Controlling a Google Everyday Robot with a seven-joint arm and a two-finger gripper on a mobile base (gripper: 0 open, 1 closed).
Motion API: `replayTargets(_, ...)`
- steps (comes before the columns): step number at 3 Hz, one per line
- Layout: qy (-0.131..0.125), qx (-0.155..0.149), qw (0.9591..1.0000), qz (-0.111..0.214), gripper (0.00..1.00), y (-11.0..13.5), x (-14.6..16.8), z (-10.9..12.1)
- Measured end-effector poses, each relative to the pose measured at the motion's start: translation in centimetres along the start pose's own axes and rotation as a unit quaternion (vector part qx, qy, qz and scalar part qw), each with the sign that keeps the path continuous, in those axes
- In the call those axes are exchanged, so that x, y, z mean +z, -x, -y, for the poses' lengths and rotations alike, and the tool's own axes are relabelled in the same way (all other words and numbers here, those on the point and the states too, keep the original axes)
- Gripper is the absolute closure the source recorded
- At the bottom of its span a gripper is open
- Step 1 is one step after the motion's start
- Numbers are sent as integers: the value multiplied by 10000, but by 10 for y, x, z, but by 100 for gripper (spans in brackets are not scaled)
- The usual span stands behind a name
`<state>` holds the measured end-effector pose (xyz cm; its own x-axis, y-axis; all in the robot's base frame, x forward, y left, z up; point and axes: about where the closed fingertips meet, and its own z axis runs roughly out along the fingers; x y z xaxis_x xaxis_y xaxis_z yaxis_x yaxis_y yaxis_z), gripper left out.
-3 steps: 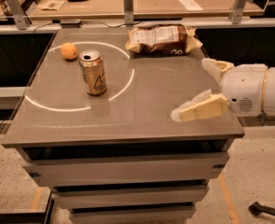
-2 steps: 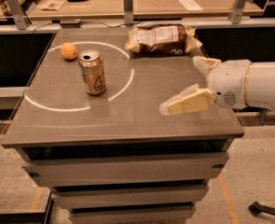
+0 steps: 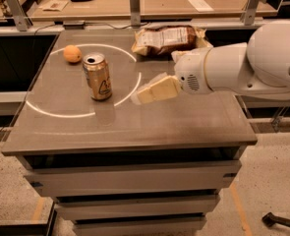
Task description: Move orange can near orange
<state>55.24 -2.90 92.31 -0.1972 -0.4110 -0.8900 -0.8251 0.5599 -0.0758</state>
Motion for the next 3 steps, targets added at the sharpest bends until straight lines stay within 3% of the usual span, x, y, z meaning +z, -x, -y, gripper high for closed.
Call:
replayTargets(2, -135, 111, 9998, 120, 0, -2, 10, -7)
replayTargets(3, -212, 141, 9990, 356, 0, -3, 36, -24)
